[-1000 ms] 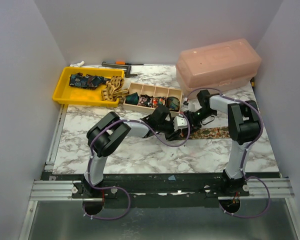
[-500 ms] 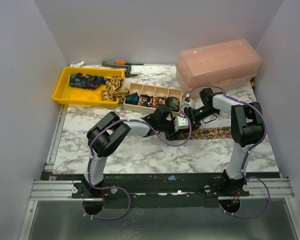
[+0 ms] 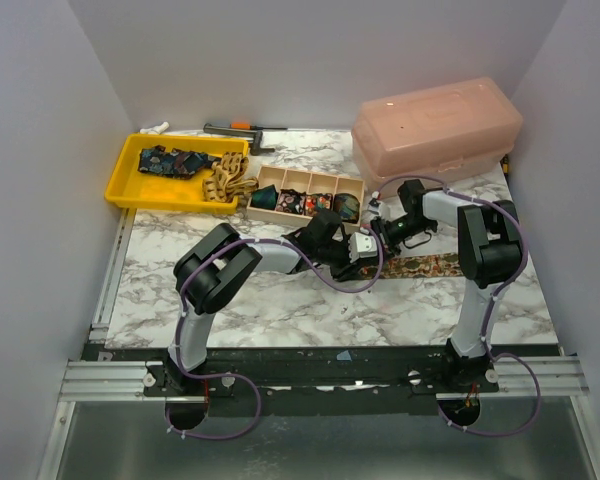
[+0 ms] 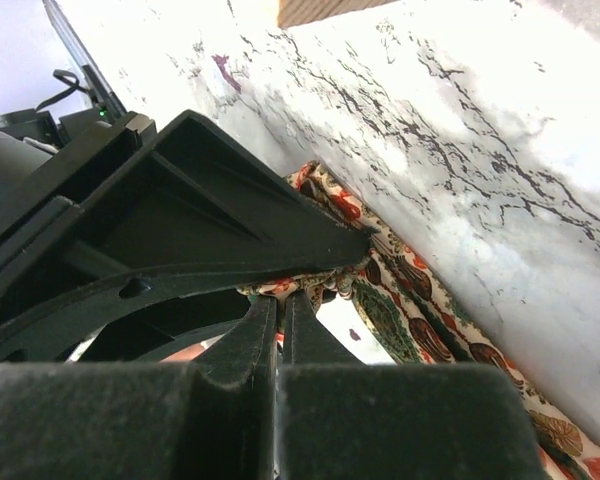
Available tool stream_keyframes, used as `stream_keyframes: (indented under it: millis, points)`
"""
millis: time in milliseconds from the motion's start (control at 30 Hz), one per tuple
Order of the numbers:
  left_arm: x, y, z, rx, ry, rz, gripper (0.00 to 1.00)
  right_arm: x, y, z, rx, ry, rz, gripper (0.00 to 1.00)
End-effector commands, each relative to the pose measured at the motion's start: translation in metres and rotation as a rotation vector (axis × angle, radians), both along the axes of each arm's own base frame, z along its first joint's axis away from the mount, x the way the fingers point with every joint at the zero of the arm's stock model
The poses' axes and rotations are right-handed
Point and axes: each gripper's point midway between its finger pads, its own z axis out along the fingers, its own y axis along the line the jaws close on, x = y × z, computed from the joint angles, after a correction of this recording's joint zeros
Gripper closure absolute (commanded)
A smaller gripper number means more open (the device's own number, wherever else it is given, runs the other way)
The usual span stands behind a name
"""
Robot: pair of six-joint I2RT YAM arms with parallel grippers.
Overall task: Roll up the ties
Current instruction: Roll the tie at the center of the board.
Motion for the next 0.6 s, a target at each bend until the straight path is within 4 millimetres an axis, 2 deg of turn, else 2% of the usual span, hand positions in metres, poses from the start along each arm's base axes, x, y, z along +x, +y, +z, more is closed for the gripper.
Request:
stream_keyframes:
  millis: [0,167,367,467,567]
  points:
    - [-0.029,0.061,-0.082,0.256,0.189,0.070,0.49,-0.003,-0.017,-0.026,-0.132,-0.038,0.030,1.00]
    - [-0.019,0.050,-0.050,0.064,0.135,0.060,0.37,-0.005,-0.034,-0.051,-0.256,-0.040,0.031,1.00]
    - [-0.014,0.041,-0.023,-0.104,0.034,0.026,0.31,-0.002,-0.049,-0.073,-0.363,-0.047,0.019,1.00]
    - [-0.010,0.033,-0.017,-0.146,0.020,0.030,0.29,-0.001,-0.048,-0.077,-0.362,-0.037,0.018,1.00]
    - [-0.003,0.026,-0.018,-0.152,0.029,0.049,0.28,0.002,-0.039,-0.064,-0.301,-0.049,0.022,1.00]
